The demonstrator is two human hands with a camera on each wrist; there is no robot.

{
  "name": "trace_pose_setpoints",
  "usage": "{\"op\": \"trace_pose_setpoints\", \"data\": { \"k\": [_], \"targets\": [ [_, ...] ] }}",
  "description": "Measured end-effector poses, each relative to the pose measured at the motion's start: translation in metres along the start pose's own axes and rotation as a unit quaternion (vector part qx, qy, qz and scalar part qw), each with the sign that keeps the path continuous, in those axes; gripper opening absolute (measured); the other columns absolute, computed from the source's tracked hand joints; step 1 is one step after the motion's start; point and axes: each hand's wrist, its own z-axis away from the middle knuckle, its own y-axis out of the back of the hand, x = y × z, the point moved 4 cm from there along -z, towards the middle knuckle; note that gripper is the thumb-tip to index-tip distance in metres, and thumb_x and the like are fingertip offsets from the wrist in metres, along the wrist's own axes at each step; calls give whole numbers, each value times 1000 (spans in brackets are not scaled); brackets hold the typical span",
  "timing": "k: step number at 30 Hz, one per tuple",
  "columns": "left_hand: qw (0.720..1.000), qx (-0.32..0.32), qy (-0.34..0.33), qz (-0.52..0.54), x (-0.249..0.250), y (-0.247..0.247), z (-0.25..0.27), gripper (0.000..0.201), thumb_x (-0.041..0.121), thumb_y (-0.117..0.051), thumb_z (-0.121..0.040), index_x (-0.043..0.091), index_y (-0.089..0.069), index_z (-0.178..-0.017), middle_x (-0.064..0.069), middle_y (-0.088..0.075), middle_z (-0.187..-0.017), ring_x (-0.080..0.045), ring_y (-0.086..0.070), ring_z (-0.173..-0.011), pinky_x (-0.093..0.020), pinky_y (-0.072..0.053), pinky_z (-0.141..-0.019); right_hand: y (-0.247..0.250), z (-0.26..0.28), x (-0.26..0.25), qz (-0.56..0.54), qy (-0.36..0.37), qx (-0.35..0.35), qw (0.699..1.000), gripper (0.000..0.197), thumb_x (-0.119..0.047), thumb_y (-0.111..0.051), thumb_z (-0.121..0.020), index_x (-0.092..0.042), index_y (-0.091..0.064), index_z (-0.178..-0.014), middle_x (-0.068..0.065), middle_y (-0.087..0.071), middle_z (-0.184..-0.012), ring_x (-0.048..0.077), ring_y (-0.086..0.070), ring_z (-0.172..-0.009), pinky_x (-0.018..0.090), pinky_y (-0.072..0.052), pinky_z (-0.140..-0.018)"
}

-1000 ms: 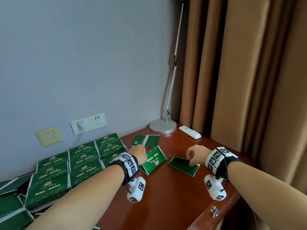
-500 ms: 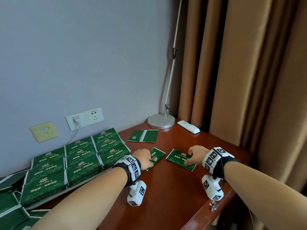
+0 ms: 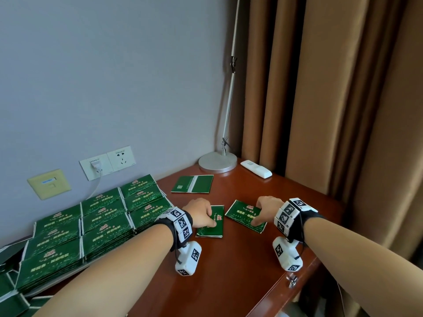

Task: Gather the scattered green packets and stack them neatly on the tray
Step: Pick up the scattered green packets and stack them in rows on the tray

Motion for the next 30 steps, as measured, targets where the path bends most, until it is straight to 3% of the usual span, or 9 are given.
{"op": "trace_pose_setpoints", "data": {
  "k": [5,11,15,20,25,27,30],
  "targets": [
    [998,-54,4,27,-3,-6,-4,36,39,-77,-80,23,-59,-107,3,-58,-111,-15,-57,-95,-30,-46,-78,0,0,1,-6,10,5,1000,66,-50,-82,-67,-22,-50,-118,-3,-60,-110,14,-59,-99,32,-52,-89],
    [998,-62,7,25,-3,-5,0,33,41,-80,-77,25,-58,-95,2,-59,-113,-17,-58,-99,-32,-47,-81,1,3,0,-14,21,16,1000,67,-48,-82,-67,-21,-49,-118,-3,-59,-110,15,-58,-99,33,-51,-90],
    [998,-58,11,31,-3,-4,5,33,41,-83,-74,23,-60,-90,0,-62,-111,-17,-60,-97,-29,-47,-77,0,7,-2,-34,31,30,999,65,-43,-84,-67,-22,-47,-116,-3,-60,-109,15,-59,-98,31,-52,-88],
    [998,-58,30,3,-3,-3,12,57,45,-86,-67,24,-56,-111,-2,-46,-126,-22,-55,-107,-35,-49,-89,1,10,-4,-83,44,24,995,63,-34,-87,-64,-25,-45,-111,-5,-61,-104,12,-63,-90,30,-56,-81],
    [999,-25,39,16,-8,-3,21,86,42,-89,-64,29,-41,-135,-3,-43,-129,-22,-55,-108,-38,-49,-95,3,14,-12,-113,55,44,991,52,-19,-82,-71,-25,-45,-107,-2,-61,-103,13,-64,-87,32,-59,-76],
    [999,-6,39,21,-11,1,26,87,38,-89,-66,26,-42,-139,-4,-43,-132,-23,-55,-112,-35,-47,-96,5,15,-19,-119,66,60,989,44,-13,-75,-75,-26,-47,-105,-1,-62,-104,13,-64,-86,33,-60,-76],
    [998,30,34,33,-15,9,35,74,27,-87,-70,22,-50,-134,-3,-51,-135,-22,-55,-116,-33,-47,-98,10,17,-33,-131,85,74,985,38,-7,-65,-79,-29,-49,-105,-3,-61,-107,11,-62,-88,31,-59,-76]
  ]
}}
